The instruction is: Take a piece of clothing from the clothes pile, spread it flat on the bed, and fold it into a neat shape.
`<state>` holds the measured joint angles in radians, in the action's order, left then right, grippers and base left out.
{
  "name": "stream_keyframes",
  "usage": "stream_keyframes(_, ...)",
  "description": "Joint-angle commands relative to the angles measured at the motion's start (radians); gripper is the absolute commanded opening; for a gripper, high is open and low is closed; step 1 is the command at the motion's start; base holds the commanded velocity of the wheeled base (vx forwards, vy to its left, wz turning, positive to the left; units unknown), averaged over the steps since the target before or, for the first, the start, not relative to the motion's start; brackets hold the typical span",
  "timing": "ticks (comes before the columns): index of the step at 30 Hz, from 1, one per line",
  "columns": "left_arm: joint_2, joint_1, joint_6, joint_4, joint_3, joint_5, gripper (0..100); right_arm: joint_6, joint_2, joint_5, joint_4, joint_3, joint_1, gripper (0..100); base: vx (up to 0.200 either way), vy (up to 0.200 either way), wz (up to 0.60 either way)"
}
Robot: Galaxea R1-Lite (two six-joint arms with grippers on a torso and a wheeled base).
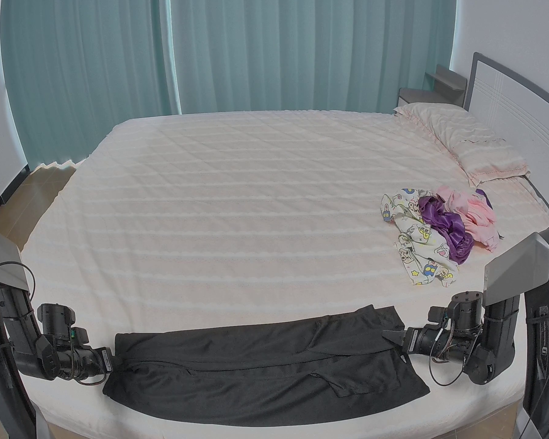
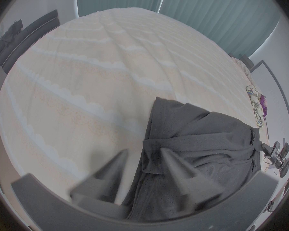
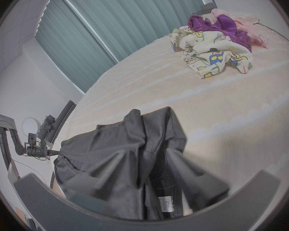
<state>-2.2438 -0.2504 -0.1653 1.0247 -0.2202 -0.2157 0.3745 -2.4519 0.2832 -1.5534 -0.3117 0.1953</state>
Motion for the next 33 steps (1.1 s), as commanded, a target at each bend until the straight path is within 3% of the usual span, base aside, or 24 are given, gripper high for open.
stream_keyframes(1,-0.014,-0.003,-0.002,0.049,0.041,0.001,100,0.003,0.008,0.001,-0.011,0.014,-0.016,100,0.000,0.000,0.00)
stream_keyframes(8,0.006,-0.032,-0.020,0.137,0.068,-0.001,100,0.040,0.111,0.022,-0.010,0.013,-0.043,100,0.000,0.000,0.00)
stream_keyframes(10,0.038,-0.055,-0.062,0.138,0.062,-0.013,100,0.087,0.148,0.047,-0.010,0.006,-0.039,100,0.000,0.000,0.00)
stream_keyframes(14,0.087,-0.059,-0.209,0.133,0.028,-0.062,100,0.119,0.151,0.053,-0.010,-0.004,-0.005,100,0.000,0.000,0.00)
stream_keyframes(16,0.122,-0.052,-0.335,0.129,0.010,-0.131,100,0.127,0.122,0.053,0.003,-0.037,0.030,100,0.000,0.000,0.00)
stream_keyframes(22,0.118,0.031,-0.488,0.149,0.005,-0.221,100,0.132,0.016,0.048,0.041,-0.119,0.058,100,0.000,0.000,0.00)
stream_keyframes(30,0.099,0.036,-0.494,0.166,0.013,-0.238,100,0.135,-0.004,0.057,0.104,-0.136,0.052,100,0.000,0.000,0.00)
stream_keyframes(31,0.092,0.037,-0.493,0.164,0.013,-0.237,100,0.135,-0.006,0.065,0.104,-0.132,0.056,0,0.000,0.000,0.00)
stream_keyframes(33,0.082,0.037,-0.488,0.166,0.013,-0.237,100,0.135,-0.010,0.068,0.101,-0.132,0.056,0,0.000,0.000,0.00)
